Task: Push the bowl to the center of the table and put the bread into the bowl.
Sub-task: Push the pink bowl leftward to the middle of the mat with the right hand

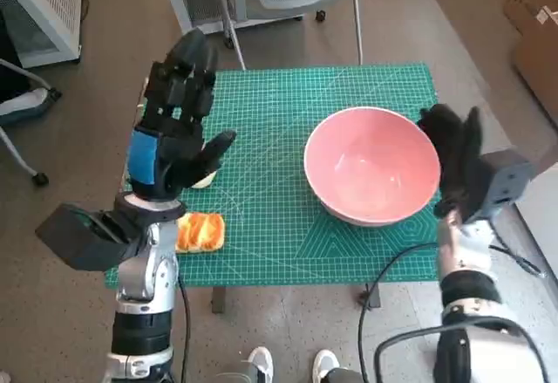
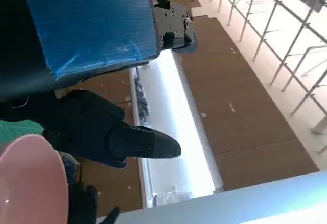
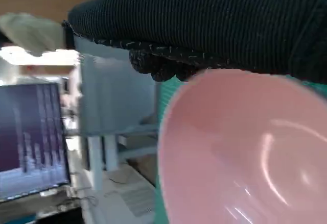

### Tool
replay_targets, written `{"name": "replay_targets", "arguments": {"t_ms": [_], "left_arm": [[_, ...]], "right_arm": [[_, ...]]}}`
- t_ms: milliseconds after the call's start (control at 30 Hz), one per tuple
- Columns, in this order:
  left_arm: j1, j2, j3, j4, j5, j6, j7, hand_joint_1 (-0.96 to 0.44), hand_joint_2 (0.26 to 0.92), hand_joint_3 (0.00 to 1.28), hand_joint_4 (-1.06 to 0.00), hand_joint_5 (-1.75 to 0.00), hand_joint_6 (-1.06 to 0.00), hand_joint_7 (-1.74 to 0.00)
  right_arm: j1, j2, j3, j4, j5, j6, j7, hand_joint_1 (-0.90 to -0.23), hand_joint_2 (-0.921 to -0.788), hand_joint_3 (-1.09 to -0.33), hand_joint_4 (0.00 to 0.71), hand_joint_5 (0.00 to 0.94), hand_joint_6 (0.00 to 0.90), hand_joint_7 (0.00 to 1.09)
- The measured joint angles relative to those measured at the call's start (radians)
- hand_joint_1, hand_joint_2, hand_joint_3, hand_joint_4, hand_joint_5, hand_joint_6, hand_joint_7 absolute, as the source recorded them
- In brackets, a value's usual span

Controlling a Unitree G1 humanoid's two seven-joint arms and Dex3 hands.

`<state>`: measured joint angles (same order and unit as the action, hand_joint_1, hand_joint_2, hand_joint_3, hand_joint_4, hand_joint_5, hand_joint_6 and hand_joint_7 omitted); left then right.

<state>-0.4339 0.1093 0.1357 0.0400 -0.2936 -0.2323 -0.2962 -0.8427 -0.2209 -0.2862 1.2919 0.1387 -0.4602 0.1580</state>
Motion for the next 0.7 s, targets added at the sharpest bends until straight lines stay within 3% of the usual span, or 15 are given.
{"name": "replay_targets", "arguments": {"t_ms": [400, 700], "left_arm": [[0.028, 0.009, 0.007, -0.037, 0.000, 0.015, 0.011, -0.45, 0.921, 0.18, -0.04, 0.00, 0.00, -0.45], [0.056, 0.016, 0.015, -0.070, 0.015, 0.016, 0.027, -0.48, 0.921, 0.18, -0.05, -0.01, 0.00, -0.46]], "right_arm": [[-0.012, 0.092, -0.007, 0.000, 0.005, 0.048, 0.023, -0.344, -0.921, -0.579, 0.285, 0.007, 0.392, 0.01], [-0.070, 0.146, 0.000, -0.005, 0.005, 0.076, 0.039, -0.351, -0.921, -0.596, 0.274, 0.000, 0.382, 0.00]]}}
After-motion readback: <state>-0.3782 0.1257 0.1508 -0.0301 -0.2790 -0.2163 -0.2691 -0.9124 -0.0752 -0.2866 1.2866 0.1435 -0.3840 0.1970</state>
